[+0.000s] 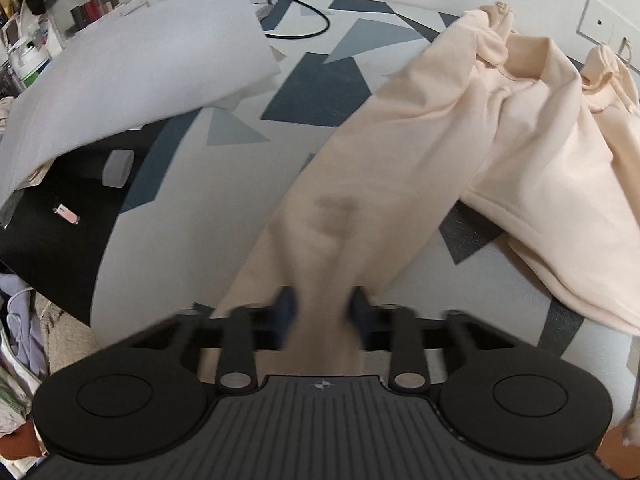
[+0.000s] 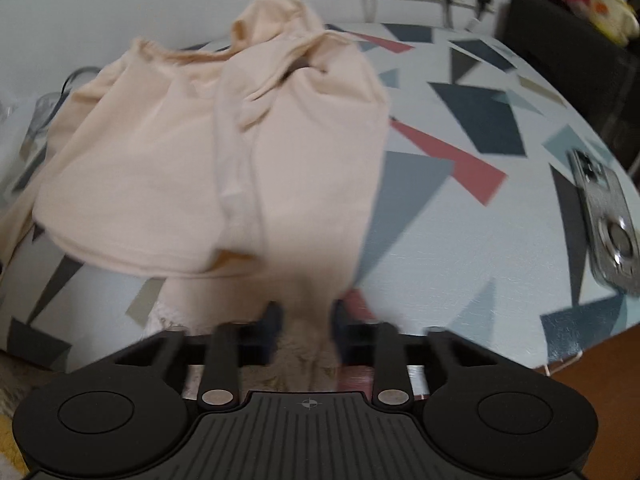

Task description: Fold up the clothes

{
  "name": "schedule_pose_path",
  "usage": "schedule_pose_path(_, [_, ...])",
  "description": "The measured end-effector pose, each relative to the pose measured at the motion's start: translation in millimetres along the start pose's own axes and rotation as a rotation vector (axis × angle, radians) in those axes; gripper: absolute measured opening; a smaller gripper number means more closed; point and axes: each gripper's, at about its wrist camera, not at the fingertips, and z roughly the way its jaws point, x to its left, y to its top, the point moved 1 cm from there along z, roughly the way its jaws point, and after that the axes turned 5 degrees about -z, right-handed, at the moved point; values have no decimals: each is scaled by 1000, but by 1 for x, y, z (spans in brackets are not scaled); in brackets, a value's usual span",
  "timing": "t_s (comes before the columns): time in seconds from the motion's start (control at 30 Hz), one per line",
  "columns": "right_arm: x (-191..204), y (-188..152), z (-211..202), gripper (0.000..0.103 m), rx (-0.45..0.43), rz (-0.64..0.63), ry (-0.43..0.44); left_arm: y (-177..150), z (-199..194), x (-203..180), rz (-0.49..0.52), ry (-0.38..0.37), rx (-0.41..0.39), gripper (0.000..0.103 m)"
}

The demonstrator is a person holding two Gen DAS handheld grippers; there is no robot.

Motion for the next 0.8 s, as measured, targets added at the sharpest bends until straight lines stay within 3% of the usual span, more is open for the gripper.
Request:
schedule_pose_path(0.13, [-26,2,-2,8,-26,114,-54,3,-4,10,-69,-10,-4,13])
schedule_pose_path(0.37, [-31,9,-10,8,-56,126,-60,15,-30,28,-159,-35,-62,12])
schedule_pose_path(0.43, [-27,9,-8,20,-38,122,-38,18,-39,31,-178,-46,-83,12])
schedule_pose_path(0.5, [-24,7,-3,44,-11,130,-20,21,-48,34,-199,-61,-98,11])
schedule_pose_path(0.6, [-17,4,1,48,-6,109,-25,24,-59,40,-239,-96,-103,11])
schedule_pose_path(0.63, [-13,4,1,47,-10,83,-36,24,-64,41,-248,-107,-104,11])
schedule_pose_path(0.67, [-10,3,1,39,-14,57,-48,25,-68,42,-251,-117,-106,11])
schedule_pose_path(0.7, [-8,3,1,19,-18,33,-63,25,-73,43,-253,-128,-109,11])
schedule_pose_path(0.8, [-16,4,-4,8,-35,71,-45,23,-89,44,-259,-171,-111,11])
